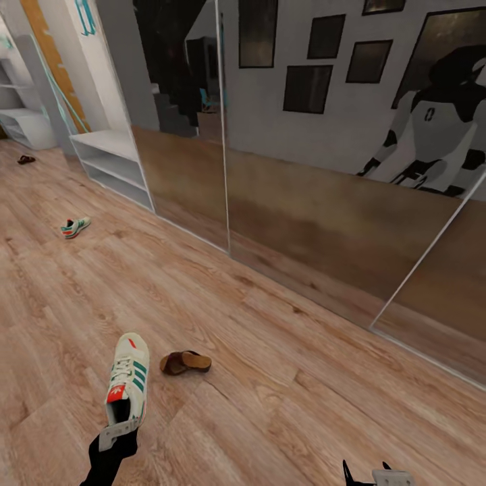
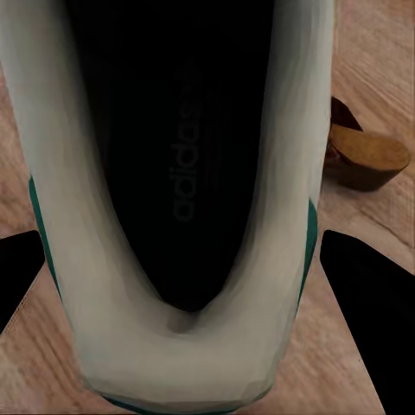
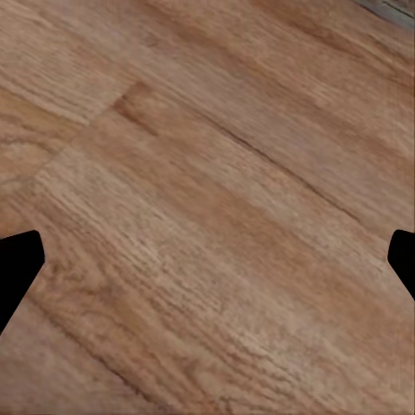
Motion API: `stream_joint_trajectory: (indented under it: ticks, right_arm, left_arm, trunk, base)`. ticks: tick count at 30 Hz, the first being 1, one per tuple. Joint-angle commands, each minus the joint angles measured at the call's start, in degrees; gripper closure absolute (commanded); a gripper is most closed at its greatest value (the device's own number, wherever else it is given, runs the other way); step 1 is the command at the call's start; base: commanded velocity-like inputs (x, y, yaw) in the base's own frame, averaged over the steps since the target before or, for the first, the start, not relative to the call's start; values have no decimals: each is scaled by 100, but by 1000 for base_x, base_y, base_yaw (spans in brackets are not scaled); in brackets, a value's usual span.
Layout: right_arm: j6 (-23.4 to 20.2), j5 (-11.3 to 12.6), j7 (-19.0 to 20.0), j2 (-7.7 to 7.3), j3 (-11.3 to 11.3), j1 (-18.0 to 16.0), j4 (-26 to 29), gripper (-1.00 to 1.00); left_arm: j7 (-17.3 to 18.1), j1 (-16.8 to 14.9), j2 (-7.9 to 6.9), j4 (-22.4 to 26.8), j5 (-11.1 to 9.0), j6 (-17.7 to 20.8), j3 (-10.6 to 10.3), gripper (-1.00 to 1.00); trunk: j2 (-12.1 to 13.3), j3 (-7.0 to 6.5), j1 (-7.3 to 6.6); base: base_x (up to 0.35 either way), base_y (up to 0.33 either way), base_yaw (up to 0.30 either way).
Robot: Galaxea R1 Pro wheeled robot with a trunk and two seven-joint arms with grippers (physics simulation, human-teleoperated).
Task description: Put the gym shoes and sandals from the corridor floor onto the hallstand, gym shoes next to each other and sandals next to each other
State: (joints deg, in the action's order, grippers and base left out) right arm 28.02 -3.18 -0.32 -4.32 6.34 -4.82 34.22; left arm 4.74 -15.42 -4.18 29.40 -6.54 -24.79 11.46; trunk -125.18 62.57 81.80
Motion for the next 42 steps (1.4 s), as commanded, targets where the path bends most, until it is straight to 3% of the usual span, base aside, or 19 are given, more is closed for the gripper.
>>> stream_joint_trajectory:
  ticks: [1,28,42]
  right_arm:
    - [16,-34,-3,2,16,-1,-2,-100]
    - [19,-34,-3,3,12,-1,14,-100]
    - [19,-34,-3,3,8,-1,31,-100]
  left_arm:
    - [53,-5,2,-8,-59,-13,12,100]
    - [53,-5,22,-13,-60,-17,14,100]
    - [60,-5,29,-13,-67,-17,14,100]
  trunk:
    - [-1,-1,-1]
    - [-1,-124,-1]
    - [-1,-188,-1]
  base:
    - [0,0,265]
    - [4,0,265]
    - [220,0,265]
